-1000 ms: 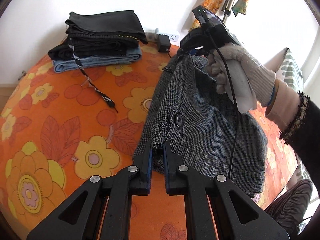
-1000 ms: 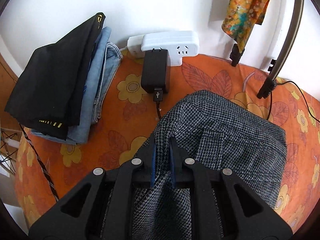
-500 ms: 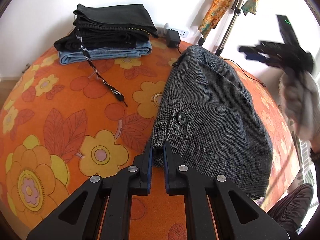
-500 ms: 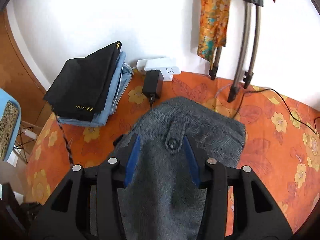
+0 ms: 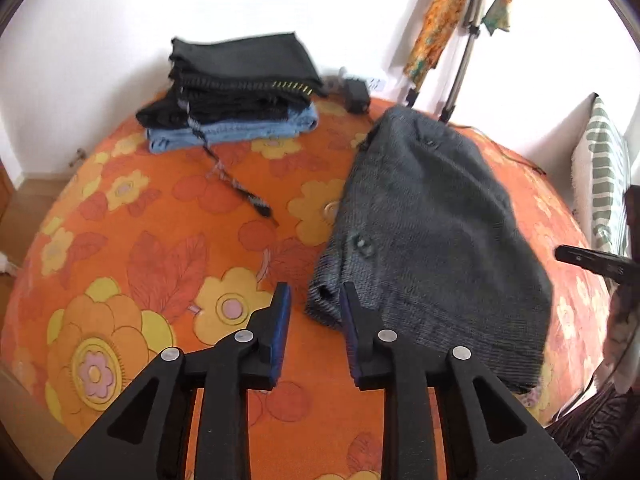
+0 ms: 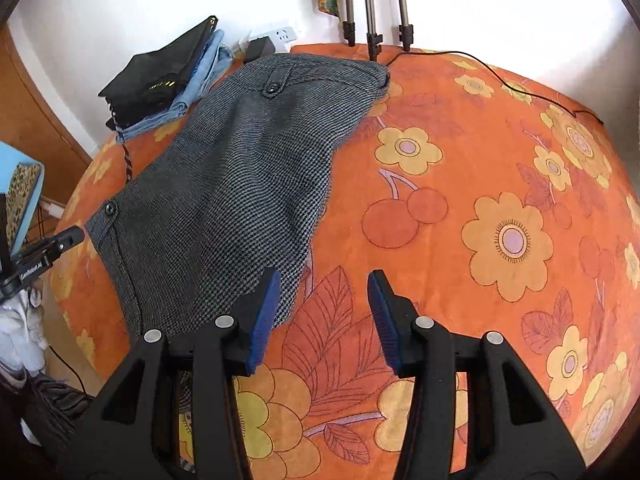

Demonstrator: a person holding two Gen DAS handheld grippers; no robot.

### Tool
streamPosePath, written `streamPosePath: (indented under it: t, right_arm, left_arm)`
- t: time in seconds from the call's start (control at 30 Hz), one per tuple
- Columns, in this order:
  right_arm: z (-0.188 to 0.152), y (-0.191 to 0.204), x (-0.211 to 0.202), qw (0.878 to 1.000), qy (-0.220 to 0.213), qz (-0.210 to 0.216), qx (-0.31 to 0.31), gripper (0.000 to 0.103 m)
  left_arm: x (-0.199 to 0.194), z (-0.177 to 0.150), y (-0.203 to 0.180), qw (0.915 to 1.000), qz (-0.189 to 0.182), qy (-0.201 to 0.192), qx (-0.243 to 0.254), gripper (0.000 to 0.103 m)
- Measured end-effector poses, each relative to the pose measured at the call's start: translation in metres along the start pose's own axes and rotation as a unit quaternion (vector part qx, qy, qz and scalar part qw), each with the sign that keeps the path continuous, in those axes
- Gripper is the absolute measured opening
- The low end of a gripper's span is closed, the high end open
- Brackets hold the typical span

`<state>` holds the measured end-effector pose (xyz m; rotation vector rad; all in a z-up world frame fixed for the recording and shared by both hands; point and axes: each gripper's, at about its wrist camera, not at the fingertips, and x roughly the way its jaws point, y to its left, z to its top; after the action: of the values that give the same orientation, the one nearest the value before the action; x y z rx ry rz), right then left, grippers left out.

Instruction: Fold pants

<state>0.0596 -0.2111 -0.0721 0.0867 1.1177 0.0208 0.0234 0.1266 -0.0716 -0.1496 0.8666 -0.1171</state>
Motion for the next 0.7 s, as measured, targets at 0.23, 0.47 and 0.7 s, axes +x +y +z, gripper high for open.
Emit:
streamPosePath:
  t: [0.23,0.47,0.7]
  right_arm:
    - [0.038,-0.028,0.025,0.999,-0.007,0.014,0.049,0.048]
    - [0.068,-0.047,0.052,0.995,-0.013,0.042,0.089,0.061]
    - [0.087,-0.059,0.09,0.988,0.01,0.079,0.135,0.065]
  left_arm:
    - [-0.006,-0.011,-0.076,0.9922,-0.107,0.012,0.063,0.023]
    - [0.009,-0.019,-0.137,0.9766,-0.173,0.049,0.118,0.023]
    - [0.025,-0.029,-0.176,0.9597,-0.204,0.084,0.174,0.023]
